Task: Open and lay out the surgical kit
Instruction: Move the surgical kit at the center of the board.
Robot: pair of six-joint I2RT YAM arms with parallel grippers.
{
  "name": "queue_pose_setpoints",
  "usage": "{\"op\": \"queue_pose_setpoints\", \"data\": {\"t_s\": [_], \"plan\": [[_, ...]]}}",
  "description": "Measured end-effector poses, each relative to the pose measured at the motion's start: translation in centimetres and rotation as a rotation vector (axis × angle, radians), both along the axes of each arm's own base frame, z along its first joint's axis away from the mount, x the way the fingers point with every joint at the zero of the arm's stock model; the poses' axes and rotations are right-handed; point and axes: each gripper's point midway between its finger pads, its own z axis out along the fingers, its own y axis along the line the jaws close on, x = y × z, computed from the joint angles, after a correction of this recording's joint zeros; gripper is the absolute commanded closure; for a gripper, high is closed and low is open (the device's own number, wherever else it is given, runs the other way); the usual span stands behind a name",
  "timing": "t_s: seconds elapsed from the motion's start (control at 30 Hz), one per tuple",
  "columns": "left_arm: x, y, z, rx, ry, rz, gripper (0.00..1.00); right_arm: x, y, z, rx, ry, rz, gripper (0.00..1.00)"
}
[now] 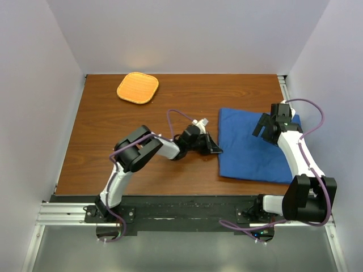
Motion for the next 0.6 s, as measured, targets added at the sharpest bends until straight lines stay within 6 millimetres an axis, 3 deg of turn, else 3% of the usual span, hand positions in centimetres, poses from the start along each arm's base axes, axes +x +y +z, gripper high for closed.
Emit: {"op": "queue_pose_setpoints", "data": {"t_s": [0.23,0.43,0.6], "plan": [[2.1,7.5,0.1,0.062,-0.003,0.091,1.00,-0.1,3.0,-1.9,0.118,0.022,0.099,0.01],[0.5,13.4,0.1,0.122,0.009,0.154,1.00,-0.8,8.4,-4.3,0.169,0.090,0.268,0.02],[-1.0,18.6,-0.2,0.145,0.042,0.236,1.00,-0.2,12.3,-4.0,0.246,0.051,0.365,0.01]]}}
